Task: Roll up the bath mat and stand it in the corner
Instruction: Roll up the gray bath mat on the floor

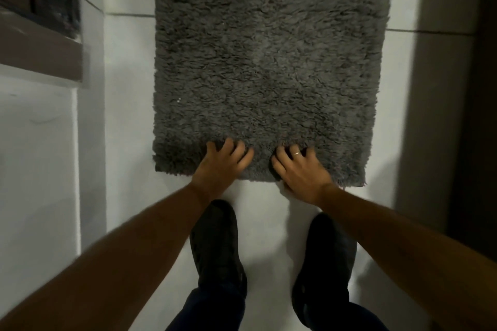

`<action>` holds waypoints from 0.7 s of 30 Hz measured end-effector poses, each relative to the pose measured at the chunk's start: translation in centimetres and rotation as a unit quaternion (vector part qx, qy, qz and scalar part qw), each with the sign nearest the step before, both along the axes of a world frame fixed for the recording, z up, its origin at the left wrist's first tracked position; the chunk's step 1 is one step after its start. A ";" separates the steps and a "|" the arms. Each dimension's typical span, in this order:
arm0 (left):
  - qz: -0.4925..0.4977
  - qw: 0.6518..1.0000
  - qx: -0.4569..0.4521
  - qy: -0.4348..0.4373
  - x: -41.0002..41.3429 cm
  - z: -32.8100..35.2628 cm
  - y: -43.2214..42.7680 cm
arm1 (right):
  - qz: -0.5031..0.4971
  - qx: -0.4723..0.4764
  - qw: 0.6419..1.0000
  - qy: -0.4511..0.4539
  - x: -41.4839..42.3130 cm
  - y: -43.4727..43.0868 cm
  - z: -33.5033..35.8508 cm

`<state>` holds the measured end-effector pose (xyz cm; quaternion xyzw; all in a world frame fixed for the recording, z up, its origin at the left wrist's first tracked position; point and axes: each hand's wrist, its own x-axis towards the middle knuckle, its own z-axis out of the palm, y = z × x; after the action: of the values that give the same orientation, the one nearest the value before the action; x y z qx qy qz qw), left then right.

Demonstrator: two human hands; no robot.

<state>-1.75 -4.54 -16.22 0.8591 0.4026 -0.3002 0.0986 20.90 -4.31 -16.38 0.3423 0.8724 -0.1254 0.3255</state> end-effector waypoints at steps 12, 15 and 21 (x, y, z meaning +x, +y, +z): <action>0.158 0.982 -0.029 -0.102 -0.5 1.3 5.5 | -0.210 -0.012 0.973 0.098 1.9 3.6 1.8; 0.153 0.969 -0.122 -0.149 -2.0 2.0 5.8 | -0.200 -0.069 0.967 0.139 3.2 4.5 2.9; 0.140 0.973 0.058 -0.172 -3.0 2.8 9.6 | -0.260 0.068 0.957 0.112 2.6 8.3 3.4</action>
<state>-4.75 5.07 -13.38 0.8372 0.5125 -0.1074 0.1578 23.50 4.01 -12.93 0.5622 0.7909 -0.1834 0.1577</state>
